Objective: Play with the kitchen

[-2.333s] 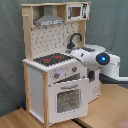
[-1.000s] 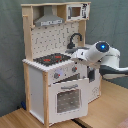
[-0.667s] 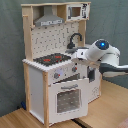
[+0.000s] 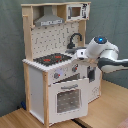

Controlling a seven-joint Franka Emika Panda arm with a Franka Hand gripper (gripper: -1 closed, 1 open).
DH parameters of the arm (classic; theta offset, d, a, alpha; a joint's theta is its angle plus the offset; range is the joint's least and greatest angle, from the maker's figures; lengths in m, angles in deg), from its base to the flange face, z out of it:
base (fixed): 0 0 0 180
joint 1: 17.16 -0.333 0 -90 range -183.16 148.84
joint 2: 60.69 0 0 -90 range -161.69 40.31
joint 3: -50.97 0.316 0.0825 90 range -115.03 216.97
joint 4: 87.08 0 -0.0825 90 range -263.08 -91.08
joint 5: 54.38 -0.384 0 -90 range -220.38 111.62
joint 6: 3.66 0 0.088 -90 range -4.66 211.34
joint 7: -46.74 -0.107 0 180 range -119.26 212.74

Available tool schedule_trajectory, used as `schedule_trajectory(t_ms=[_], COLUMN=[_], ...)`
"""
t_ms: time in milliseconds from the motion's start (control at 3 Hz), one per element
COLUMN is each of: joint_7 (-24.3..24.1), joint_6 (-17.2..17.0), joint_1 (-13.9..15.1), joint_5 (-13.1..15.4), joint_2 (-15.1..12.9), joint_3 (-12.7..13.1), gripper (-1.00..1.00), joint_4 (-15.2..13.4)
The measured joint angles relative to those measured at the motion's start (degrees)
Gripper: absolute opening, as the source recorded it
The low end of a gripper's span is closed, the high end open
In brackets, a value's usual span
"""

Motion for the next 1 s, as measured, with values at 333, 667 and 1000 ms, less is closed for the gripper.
schedule_trajectory(t_ms=[333,667,1000], joint_7=[5.2,9.6,13.7], joint_6=[-0.8,-1.9,-1.7], joint_1=[0.0,0.5,2.4], joint_5=[-1.8,-2.0,-2.0], joint_2=[-3.3,-7.9,-12.0], joint_3=[-0.1,0.0,0.8], gripper=[1.00,1.00,1.00], joint_4=[-1.2,-1.6,-1.5])
